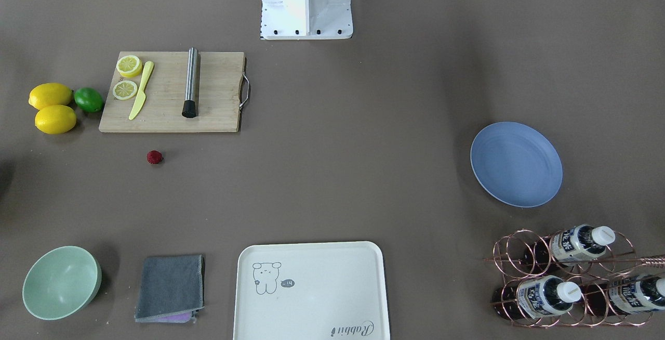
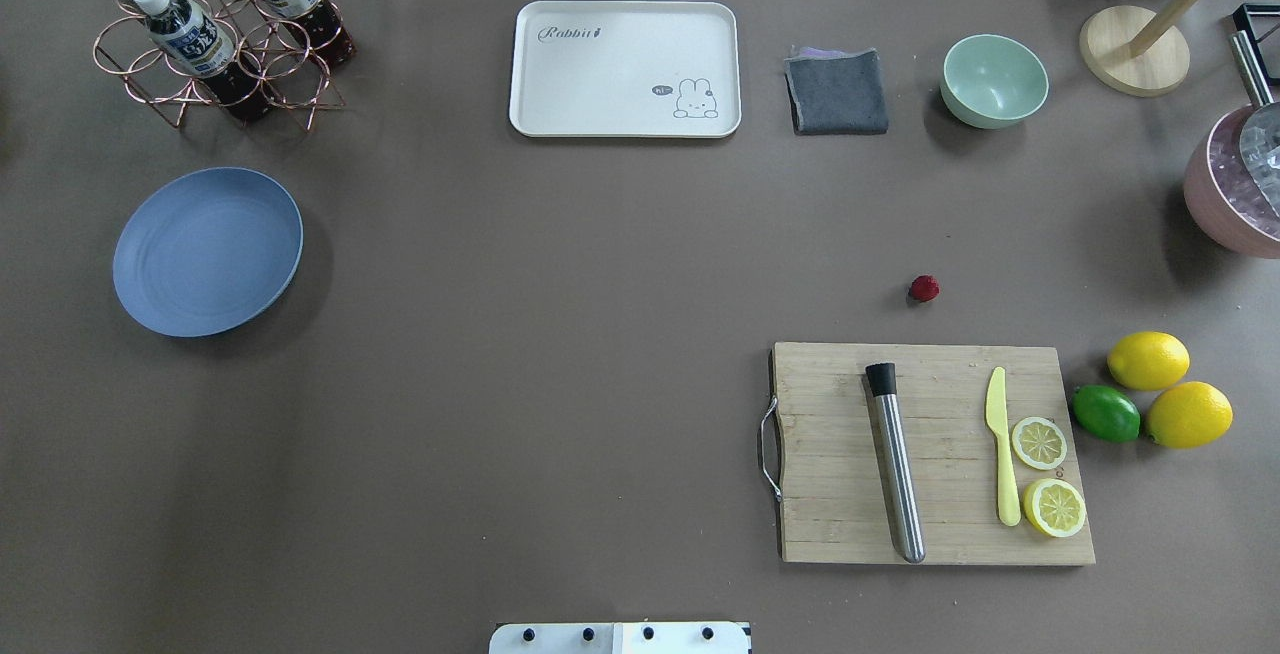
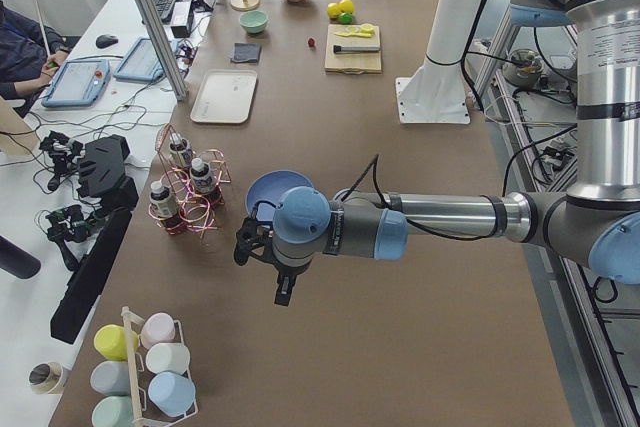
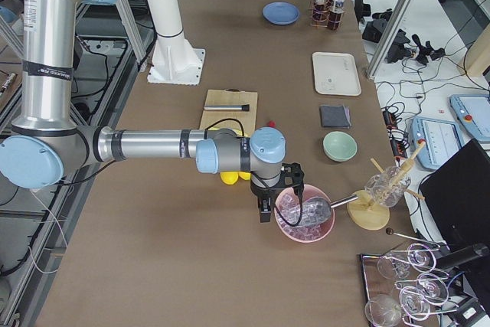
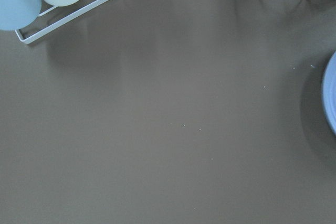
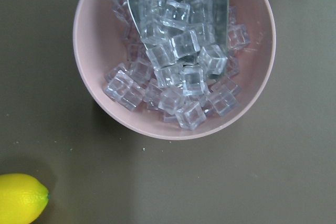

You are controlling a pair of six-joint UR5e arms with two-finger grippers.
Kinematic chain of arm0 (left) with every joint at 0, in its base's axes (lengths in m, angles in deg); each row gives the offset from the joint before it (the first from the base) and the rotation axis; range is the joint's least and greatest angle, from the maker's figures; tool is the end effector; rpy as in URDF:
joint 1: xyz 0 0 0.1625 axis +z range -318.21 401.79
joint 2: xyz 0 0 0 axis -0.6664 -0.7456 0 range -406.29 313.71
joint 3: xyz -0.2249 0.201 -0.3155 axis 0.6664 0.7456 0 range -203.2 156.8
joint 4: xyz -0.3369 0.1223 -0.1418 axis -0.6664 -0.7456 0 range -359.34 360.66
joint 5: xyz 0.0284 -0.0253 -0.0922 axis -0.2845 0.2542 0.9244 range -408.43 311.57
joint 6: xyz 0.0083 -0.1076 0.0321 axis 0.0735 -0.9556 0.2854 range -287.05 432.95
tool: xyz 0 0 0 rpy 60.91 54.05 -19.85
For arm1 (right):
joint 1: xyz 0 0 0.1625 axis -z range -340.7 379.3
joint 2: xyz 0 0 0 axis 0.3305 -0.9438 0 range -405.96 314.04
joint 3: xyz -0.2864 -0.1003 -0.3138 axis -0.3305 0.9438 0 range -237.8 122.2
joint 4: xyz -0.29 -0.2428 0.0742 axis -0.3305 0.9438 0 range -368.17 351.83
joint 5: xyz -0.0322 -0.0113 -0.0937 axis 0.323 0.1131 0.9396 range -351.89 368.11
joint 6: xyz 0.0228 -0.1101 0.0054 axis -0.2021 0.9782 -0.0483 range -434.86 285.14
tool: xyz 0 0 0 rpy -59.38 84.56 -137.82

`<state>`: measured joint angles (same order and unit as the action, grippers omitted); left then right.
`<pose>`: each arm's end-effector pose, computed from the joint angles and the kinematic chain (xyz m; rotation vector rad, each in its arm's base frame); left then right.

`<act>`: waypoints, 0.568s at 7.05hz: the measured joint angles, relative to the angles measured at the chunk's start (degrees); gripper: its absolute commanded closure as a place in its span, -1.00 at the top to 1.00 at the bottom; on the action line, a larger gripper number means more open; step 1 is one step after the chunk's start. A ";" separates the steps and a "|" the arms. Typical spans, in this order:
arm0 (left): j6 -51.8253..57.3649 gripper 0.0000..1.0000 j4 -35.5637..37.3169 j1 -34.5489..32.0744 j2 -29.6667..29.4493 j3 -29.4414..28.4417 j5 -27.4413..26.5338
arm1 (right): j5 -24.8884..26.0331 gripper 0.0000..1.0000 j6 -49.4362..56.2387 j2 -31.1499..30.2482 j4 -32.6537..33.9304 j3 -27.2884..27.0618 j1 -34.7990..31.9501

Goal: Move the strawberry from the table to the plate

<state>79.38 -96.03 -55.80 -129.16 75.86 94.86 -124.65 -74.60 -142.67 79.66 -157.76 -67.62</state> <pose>-0.0976 -0.4067 0.6350 0.2517 0.9042 0.0512 0.0345 -0.4196 0.6484 0.0717 -0.7480 -0.0908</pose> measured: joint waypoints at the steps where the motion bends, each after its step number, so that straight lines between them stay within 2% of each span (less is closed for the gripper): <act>1: -0.11 0.96 -1.25 -0.61 -0.67 0.49 1.33 | -1.75 1.00 0.02 0.83 -1.28 -0.36 0.00; 4: -0.59 1.00 -2.78 2.30 -6.58 -0.69 1.80 | -3.98 1.00 -1.74 1.54 -10.56 -1.06 0.07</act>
<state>78.79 -98.81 -53.50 -135.74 75.17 96.66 -128.63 -76.34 -141.12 69.10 -158.81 -67.56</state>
